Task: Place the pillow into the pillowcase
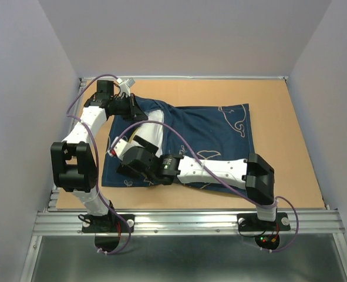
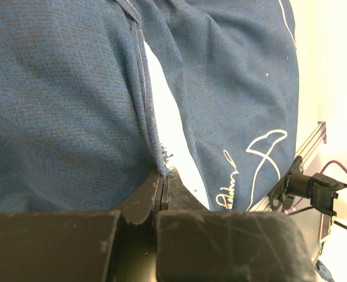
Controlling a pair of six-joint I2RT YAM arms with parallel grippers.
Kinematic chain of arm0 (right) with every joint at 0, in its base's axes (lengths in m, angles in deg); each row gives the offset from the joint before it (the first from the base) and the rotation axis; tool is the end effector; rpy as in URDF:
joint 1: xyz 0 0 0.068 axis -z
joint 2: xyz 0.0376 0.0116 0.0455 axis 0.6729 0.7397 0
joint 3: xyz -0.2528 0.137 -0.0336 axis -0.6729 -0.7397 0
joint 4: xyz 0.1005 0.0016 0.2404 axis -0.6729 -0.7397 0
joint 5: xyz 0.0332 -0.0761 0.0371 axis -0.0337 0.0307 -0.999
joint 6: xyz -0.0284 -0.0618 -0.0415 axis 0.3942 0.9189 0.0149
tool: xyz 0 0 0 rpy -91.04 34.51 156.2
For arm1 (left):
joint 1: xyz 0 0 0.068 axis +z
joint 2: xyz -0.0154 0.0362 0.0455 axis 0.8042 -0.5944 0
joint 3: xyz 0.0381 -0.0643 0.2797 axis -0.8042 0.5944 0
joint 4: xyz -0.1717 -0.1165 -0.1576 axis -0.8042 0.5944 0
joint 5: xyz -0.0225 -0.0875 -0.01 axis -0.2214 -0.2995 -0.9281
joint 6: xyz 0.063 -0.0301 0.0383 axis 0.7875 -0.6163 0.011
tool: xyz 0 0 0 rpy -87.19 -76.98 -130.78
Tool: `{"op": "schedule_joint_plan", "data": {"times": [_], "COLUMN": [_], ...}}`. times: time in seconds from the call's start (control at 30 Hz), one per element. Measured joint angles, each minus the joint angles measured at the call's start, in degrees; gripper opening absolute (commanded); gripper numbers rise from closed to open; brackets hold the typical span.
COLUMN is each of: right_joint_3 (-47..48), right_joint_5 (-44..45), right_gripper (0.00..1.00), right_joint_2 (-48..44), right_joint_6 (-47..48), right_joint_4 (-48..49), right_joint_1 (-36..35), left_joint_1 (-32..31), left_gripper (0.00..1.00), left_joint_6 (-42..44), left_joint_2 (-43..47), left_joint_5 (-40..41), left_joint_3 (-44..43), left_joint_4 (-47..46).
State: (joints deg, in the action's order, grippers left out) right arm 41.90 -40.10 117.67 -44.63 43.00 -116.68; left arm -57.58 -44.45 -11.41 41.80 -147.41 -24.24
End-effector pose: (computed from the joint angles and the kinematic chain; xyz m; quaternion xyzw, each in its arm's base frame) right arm 0.1629 0.4522 0.2875 -0.4749 0.7232 0.0430 0.4995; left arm 0.3832 -0.0771 0.2903 0.1211 0.8449 -0.4023 0.3310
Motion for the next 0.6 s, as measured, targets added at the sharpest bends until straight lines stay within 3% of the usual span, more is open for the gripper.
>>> {"op": "schedule_joint_plan", "data": {"times": [0.27,0.6], "right_joint_3": [0.0,-1.86], "right_joint_5": [1.77,5.11], "right_gripper": [1.0,0.99], "right_joint_2": [0.17,4.22], "right_joint_6": [0.87,4.48], "right_joint_4": [0.22,5.11], "right_joint_1": [-4.13,0.76], "left_joint_1": [0.0,0.0], "left_gripper": [0.0,0.0], "left_joint_6": [0.02,0.28], "left_joint_2": [0.0,0.0], "left_joint_5": [-0.42,-1.4], "left_joint_3": [0.0,0.11], "left_joint_4": [-0.09,-0.11]}}
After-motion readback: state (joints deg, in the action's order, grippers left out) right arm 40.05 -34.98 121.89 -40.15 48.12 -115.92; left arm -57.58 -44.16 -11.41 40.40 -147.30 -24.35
